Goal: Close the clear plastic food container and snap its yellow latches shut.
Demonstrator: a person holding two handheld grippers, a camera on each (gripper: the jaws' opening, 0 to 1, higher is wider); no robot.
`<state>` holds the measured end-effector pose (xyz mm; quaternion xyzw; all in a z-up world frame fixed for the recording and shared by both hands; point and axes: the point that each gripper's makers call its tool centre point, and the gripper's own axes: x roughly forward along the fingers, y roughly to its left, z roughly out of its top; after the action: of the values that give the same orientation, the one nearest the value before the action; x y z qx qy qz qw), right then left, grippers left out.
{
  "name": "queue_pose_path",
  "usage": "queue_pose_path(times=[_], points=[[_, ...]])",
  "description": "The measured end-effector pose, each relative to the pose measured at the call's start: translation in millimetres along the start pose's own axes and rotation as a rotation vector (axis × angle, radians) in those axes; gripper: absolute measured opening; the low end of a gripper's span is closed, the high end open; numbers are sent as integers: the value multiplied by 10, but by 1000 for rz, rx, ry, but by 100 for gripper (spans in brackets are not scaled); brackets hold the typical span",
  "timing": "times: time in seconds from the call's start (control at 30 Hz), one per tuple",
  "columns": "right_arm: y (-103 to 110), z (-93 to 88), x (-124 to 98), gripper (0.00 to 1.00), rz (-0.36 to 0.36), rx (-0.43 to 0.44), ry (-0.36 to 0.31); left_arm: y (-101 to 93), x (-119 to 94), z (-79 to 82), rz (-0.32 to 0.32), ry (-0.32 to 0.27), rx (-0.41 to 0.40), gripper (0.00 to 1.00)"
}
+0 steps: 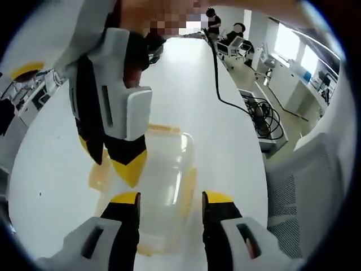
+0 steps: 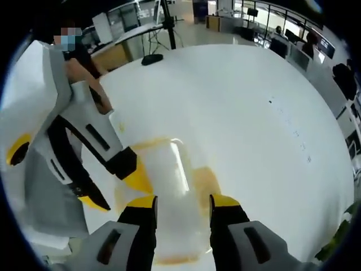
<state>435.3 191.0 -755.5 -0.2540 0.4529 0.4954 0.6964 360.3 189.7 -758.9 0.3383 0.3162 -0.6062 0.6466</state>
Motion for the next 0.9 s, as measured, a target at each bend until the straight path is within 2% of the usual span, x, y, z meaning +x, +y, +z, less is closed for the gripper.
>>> queue_pose_path(times=[0.13,0.4,0.9], points=[[-13,6,2,36,17,24,-4,-7,8,-3,16,-1,13,46],[8,-67,57,36,44,10,33,-31,27,-18,50,9,61,48],[27,-64,120,37,93,-17,68,4,55,-50,126,29,126,45]])
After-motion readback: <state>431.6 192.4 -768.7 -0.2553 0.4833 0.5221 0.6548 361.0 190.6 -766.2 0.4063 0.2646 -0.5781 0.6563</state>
